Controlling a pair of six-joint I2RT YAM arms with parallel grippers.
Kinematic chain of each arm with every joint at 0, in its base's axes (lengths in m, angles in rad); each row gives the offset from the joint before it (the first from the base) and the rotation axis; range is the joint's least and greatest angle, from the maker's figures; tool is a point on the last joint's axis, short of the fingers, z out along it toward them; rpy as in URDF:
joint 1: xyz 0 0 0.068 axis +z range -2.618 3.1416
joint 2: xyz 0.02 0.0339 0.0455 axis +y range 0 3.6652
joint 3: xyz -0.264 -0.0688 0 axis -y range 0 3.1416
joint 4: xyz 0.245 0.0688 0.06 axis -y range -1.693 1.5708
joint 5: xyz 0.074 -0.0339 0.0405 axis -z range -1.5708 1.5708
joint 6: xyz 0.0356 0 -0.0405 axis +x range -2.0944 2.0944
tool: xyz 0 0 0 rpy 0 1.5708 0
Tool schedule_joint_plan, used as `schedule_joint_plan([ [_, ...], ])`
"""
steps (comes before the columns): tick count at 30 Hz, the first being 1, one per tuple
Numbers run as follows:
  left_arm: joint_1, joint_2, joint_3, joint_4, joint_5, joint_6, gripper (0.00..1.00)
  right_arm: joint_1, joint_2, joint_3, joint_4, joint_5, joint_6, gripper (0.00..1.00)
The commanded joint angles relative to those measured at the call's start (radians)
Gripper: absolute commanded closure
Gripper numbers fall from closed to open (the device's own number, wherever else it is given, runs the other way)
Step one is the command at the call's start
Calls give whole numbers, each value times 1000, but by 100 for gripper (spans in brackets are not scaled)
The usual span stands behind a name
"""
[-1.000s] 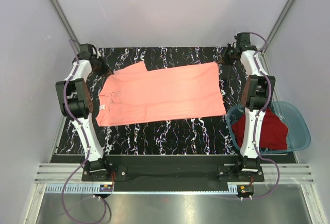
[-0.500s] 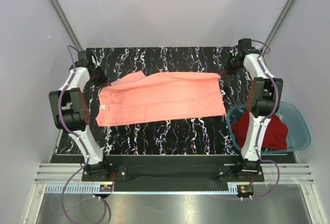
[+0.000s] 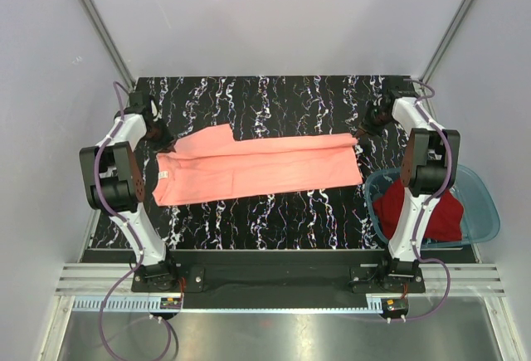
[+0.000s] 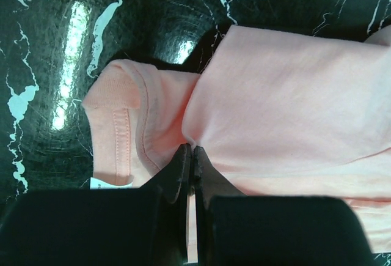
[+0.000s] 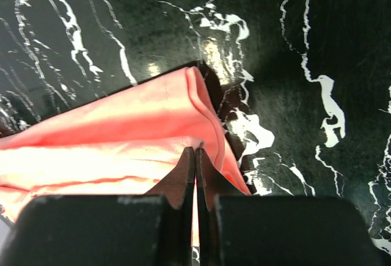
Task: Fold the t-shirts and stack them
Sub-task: Fold the tshirt
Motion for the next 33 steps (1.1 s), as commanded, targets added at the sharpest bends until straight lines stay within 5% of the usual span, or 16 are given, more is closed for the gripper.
schedule_joint_plan([
  [1,1,-53,-19,17,-54,18,100,-8,-62,-9,43,37,-26,100],
  [8,3,-33,-22,1,-69,15,99,-8,-18,0,46,42,-19,100],
  [9,1,-33,-24,-2,-75,12,86,-9,-9,7,37,48,-19,99],
  [13,3,-69,-32,-6,-109,7,60,-8,-7,59,-44,78,-19,63],
  [17,3,-154,-7,-10,-114,-8,48,-6,-53,76,-55,104,-50,41],
  [22,-5,-205,28,53,-11,4,39,18,-67,62,3,43,14,38],
  [28,-23,44,206,96,222,92,37,210,51,160,179,-150,212,40],
  [33,-66,277,437,53,267,128,34,288,235,365,210,-269,319,39],
])
